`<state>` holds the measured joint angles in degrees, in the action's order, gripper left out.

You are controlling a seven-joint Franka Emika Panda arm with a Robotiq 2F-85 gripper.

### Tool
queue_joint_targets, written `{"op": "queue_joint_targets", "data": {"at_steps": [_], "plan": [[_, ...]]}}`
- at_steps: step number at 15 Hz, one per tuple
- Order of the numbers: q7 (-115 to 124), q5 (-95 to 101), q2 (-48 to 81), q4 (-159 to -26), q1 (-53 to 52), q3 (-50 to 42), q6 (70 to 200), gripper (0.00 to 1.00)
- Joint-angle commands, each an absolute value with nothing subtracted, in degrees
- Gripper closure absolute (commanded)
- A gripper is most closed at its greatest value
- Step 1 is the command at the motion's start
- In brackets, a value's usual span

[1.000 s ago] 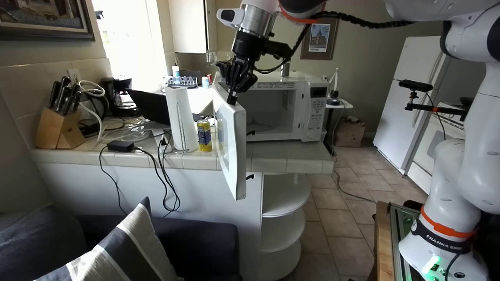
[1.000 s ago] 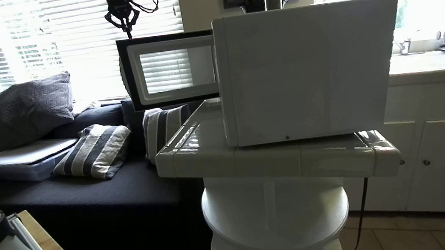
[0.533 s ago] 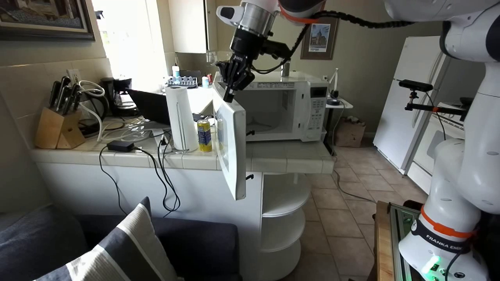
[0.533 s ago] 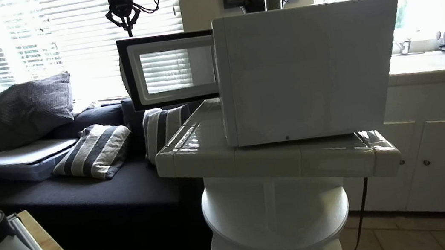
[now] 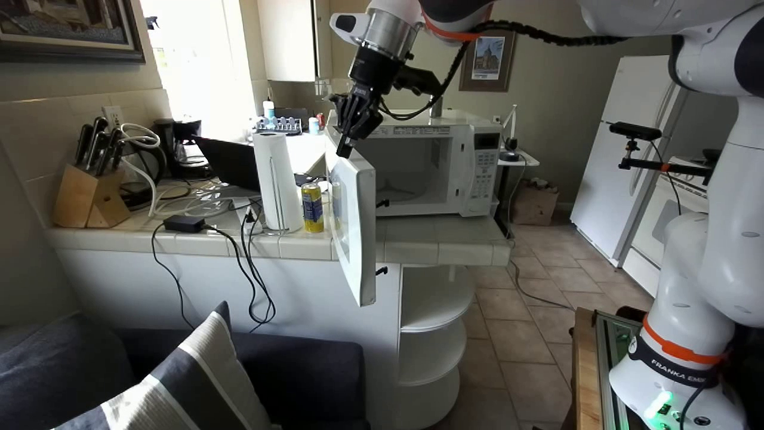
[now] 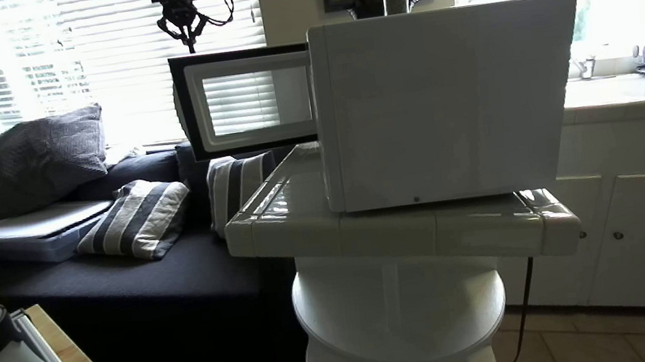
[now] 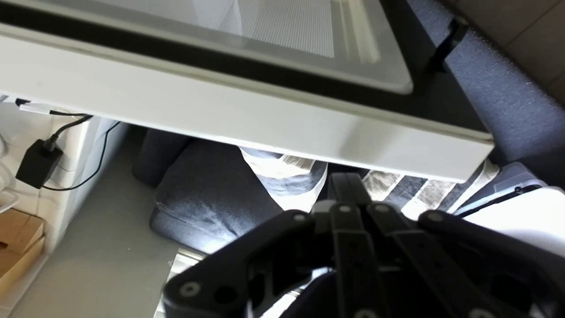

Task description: Close the microwave door

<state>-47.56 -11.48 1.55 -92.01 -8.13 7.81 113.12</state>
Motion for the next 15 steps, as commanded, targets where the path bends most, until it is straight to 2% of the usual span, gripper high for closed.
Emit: {"op": "queue_joint_targets", "data": {"at_steps": [1, 5, 15], "plan": [[-45.37, -12.26, 2.30, -93.48, -7.92, 8.00, 116.23, 1.00], [-44.85, -12.47, 2.89, -93.80, -7.78, 8.12, 117.13, 1.00], [-43.16, 1.67, 2.10, -88.30, -6.59, 6.74, 94.41, 1.00]]}}
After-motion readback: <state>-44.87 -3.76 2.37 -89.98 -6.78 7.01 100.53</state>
